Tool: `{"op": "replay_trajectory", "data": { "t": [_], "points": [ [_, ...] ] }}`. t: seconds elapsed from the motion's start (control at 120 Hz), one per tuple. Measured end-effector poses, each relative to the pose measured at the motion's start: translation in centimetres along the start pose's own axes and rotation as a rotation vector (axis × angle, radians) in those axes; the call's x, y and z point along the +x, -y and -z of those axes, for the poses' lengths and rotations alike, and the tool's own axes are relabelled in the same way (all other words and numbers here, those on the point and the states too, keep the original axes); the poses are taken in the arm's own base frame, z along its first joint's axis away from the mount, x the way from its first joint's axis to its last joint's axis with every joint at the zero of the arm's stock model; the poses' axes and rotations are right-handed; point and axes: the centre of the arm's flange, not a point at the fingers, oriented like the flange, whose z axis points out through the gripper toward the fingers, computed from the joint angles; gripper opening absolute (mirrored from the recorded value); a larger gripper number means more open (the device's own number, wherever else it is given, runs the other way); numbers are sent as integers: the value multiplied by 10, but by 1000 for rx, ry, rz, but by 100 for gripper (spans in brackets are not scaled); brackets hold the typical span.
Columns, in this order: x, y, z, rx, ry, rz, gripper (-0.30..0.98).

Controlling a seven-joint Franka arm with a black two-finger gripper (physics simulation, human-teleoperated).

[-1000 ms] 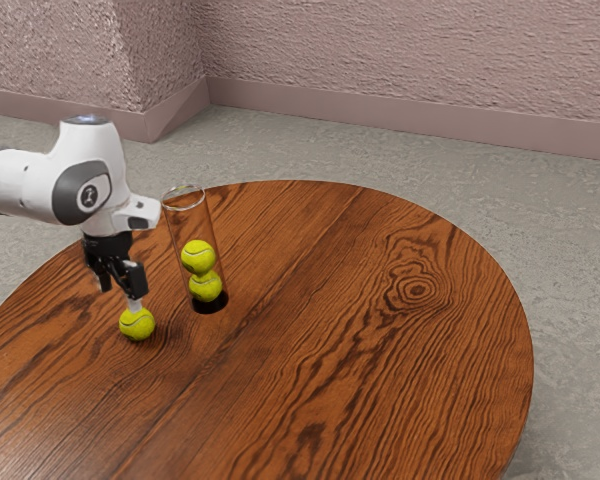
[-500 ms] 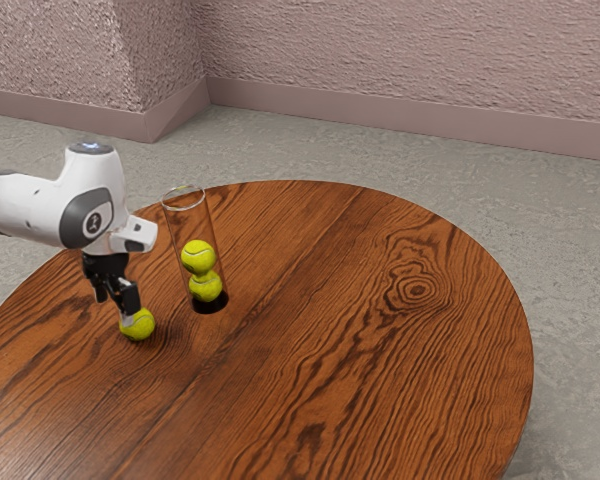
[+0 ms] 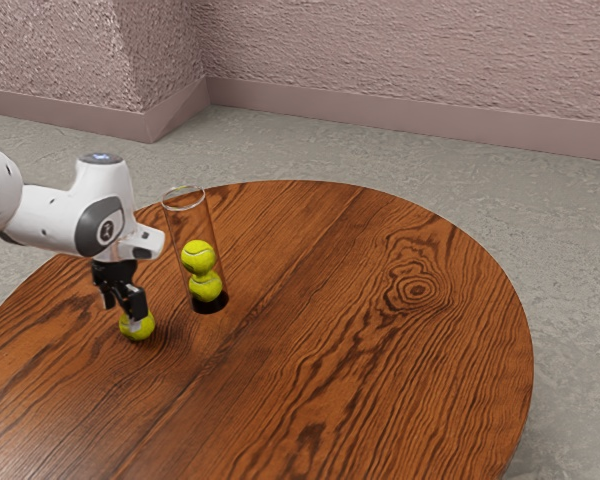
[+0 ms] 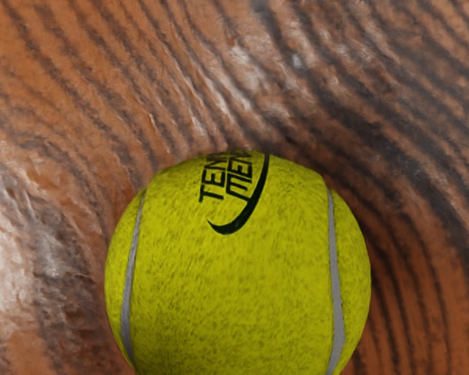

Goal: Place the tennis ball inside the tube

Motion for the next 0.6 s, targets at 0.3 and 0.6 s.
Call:
{"op": "replay_trajectory", "data": {
  "t": [0.3, 0.6],
  "points": [
    [11, -3, -24, -25, -6, 1, 69],
    [15, -3, -35, -30, -29, 9, 69]
  ]
}}
